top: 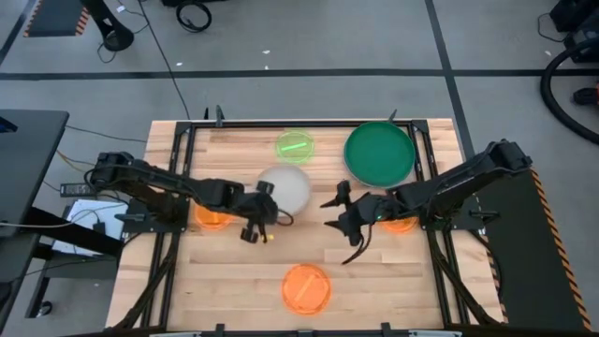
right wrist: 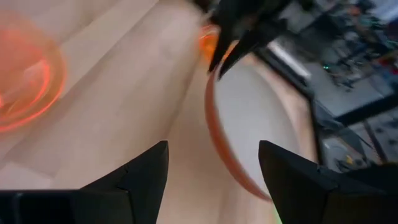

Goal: Stack plastic plates
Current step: Stack the left stacked plates on top of the green plate

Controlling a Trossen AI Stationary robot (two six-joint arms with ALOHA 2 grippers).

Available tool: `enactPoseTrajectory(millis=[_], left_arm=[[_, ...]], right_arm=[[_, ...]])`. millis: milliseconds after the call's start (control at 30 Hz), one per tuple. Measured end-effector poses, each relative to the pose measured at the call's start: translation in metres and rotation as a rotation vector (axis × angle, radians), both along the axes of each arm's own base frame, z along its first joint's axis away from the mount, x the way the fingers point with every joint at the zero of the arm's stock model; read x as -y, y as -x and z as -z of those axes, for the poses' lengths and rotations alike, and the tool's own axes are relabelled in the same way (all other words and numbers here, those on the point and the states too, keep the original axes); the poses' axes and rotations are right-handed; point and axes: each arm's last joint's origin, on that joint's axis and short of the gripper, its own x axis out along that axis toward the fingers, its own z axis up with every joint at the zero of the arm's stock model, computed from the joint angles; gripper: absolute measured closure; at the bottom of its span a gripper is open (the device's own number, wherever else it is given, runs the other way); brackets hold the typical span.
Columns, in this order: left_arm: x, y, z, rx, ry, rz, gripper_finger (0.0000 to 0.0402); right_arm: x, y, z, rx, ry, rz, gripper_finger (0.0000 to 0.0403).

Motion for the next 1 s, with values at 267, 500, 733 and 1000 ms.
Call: enactPoseTrajectory(millis=[267,500,733,1000], left_arm=[[0.003,-0.010,-0.006,0.098,0.016,0.112,0.0379],[0.016,-0.008,0.006,0.006,-0.004,0.280,0.0379],[0.023,-0.007,0.007,0.007,0.016,0.278,0.0379],[0.025,-0.019,0.019,-0.009,-0.035,0.327,0.0379]], right_arm=[[-0.010,-0.027,0.020,-0.090,0.106,-0.077,0.0145],[-0.003,-0.040,0.025,-0.160,0.158,-0.129,0.0154],[0.006,-0.047,0.045,-0.246,0.200,-0.183,0.0155],[0.012,-0.049,0.055,-0.293,0.186,-0.195,0.0175]])
